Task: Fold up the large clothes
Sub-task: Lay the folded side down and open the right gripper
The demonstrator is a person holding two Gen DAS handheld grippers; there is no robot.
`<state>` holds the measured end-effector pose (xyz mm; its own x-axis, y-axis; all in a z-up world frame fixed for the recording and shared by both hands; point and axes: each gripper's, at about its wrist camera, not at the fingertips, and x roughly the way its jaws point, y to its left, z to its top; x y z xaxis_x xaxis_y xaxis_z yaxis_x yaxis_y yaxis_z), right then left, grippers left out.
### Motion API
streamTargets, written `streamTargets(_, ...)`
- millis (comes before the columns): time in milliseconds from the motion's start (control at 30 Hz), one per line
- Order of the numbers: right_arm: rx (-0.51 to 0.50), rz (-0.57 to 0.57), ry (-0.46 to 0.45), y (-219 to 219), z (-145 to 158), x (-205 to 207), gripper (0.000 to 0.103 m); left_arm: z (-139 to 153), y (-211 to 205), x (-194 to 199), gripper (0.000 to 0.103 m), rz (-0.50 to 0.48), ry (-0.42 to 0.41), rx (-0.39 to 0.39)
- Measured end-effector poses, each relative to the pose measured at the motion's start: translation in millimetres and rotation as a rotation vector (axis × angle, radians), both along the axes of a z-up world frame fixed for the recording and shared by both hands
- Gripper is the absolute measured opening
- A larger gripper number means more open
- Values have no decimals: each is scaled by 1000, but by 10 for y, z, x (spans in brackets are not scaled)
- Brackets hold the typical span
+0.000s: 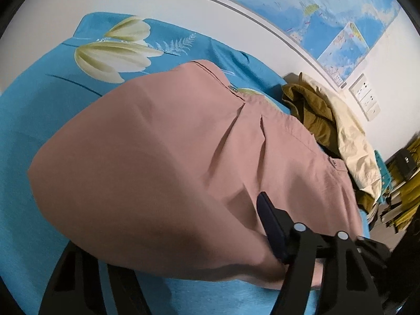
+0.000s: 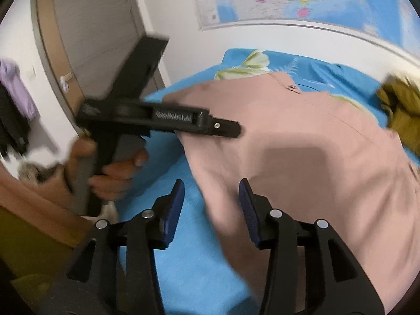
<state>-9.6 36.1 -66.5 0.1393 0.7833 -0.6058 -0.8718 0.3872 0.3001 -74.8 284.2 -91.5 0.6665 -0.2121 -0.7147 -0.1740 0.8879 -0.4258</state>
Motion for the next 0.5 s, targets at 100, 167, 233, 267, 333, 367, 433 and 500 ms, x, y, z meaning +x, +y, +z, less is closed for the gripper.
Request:
streamTargets(100, 73, -130, 86, -478, 69, 58, 65, -1, -3, -1, 67, -8, -1, 13)
streamTargets(167, 98, -262, 119, -837, 84, 91, 66, 2, -5, 2, 67, -12, 0, 17)
streamTargets(233, 137, -362, 165, -1160, 75, 108, 66, 4, -19, 2, 68, -17, 0, 28)
streamTargets(267, 156, -393, 183, -1276, 71, 113, 66, 5, -30, 3, 68, -21, -1, 35)
streamTargets(333, 193, -499, 216, -1600, 57, 85, 66, 4, -29, -1, 68, -26, -3, 38)
streamTargets(367, 211, -538, 236, -1738, 42, 73, 69, 4, -26, 0, 68, -26, -3, 36)
streamTargets(433, 229, -652, 303, -2015, -28, 83, 72, 0, -19, -2, 67, -31, -8, 31)
streamTargets(500, 234, -720, 362, -2188, -112, 65, 72, -5, -10, -13, 67, -36, -13, 27)
